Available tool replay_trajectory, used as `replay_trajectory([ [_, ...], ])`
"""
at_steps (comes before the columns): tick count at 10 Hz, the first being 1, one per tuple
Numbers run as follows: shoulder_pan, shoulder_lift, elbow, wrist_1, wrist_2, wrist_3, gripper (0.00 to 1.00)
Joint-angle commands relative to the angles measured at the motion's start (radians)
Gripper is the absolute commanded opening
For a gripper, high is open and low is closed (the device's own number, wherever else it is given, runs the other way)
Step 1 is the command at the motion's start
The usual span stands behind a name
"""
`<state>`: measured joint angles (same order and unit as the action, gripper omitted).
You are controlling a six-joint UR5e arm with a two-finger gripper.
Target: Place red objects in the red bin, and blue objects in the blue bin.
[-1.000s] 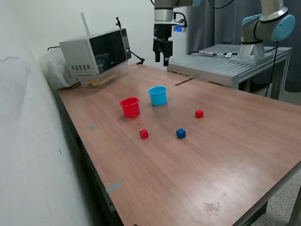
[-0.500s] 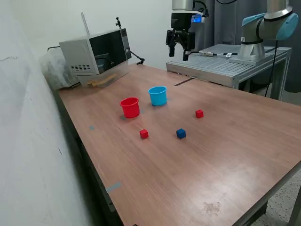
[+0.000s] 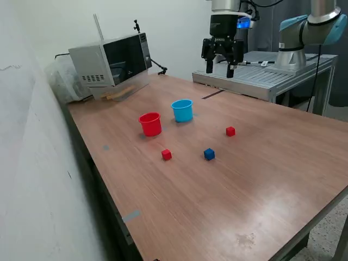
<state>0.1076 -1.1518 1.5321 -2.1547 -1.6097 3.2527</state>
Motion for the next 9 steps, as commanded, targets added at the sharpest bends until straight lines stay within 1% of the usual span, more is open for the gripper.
replay_trajectory([
  [1, 0.052, 0.162, -0.134, -0.002, 0.010, 0.085, 1.00],
  [3, 0.049, 0.234, -0.147, -0.013, 0.016, 0.087, 1.00],
  [5, 0.041, 0.282, -0.150, -0.048, 0.017, 0.087, 1.00],
  [8, 0.035, 0.345, -0.203, -0.066, 0.017, 0.085, 1.00],
  [9, 0.035, 0.359, -0.205, -0.066, 0.017, 0.085, 1.00],
])
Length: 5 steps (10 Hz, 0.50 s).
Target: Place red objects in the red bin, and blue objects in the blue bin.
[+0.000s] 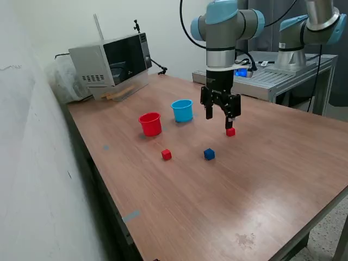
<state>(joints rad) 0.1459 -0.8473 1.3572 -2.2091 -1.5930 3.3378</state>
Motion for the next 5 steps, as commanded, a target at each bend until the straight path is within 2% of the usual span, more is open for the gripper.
replay_trajectory([
  [1, -0.003, 0.065, -0.026, -0.035, 0.001, 0.000, 1.00],
  [5, -0.003, 0.103, -0.023, -0.072, 0.001, 0.000, 1.00],
])
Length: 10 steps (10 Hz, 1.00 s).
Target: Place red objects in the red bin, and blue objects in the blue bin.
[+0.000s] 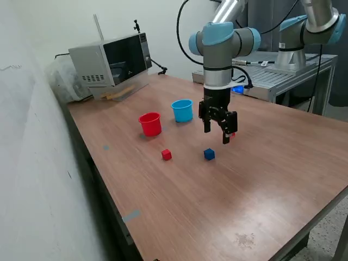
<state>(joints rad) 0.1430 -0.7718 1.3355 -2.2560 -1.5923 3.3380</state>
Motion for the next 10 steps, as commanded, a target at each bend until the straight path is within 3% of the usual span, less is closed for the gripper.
replay_trajectory([
  [1, -0.002, 0.032, -0.002, -0.027, 0.000, -0.002, 1.00],
  [10, -0.037, 0.055, -0.015, -0.053, 0.002, -0.009, 1.00],
])
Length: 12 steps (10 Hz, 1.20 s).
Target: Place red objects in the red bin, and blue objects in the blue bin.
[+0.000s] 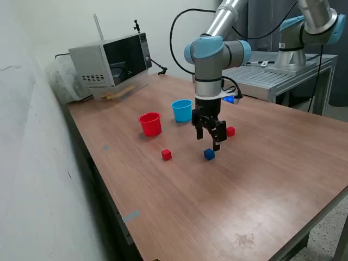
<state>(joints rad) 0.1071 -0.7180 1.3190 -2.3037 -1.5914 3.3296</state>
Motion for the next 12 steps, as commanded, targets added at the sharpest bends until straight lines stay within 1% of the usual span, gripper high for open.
replay_trajectory([
  [1, -0.001, 0.002, 0.003, -0.005, 0.013, -0.002, 1.00],
  [2, 0.000, 0.002, 0.006, -0.006, 0.017, -0.001, 1.00],
  [8, 0.000, 0.022, 0.008, -0.029, 0.017, -0.002, 1.00],
  [12, 0.000, 0.022, 0.008, -0.049, 0.028, -0.004, 1.00],
])
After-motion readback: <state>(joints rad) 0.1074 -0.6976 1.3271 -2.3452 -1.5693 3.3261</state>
